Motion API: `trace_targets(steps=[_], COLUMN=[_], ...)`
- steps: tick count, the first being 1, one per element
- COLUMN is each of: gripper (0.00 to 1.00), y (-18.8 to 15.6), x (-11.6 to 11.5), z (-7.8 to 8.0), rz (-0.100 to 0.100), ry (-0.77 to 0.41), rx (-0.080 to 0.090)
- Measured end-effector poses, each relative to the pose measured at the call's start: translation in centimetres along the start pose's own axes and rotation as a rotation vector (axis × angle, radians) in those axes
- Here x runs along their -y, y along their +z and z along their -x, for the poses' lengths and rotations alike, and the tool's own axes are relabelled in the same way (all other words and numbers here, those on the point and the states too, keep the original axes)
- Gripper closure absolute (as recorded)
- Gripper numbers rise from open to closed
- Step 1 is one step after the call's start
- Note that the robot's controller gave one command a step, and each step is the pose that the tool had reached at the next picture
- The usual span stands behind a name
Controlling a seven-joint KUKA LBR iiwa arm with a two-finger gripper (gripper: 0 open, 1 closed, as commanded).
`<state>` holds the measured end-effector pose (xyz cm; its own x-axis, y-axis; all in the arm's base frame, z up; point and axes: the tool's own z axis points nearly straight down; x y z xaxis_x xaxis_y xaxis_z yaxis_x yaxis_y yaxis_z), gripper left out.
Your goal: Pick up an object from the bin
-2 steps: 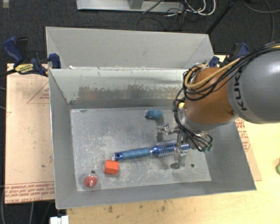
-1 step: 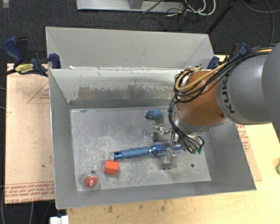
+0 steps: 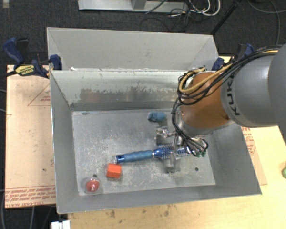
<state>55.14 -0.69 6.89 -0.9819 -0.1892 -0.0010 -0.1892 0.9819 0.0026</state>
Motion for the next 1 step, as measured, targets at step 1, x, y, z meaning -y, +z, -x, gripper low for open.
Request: trace_targets(steps=[1], gripper=[1.00], y=[-0.01], x=[-0.01], z=[0.00], rz=[0.000], ry=[0.000], rx=[0.000])
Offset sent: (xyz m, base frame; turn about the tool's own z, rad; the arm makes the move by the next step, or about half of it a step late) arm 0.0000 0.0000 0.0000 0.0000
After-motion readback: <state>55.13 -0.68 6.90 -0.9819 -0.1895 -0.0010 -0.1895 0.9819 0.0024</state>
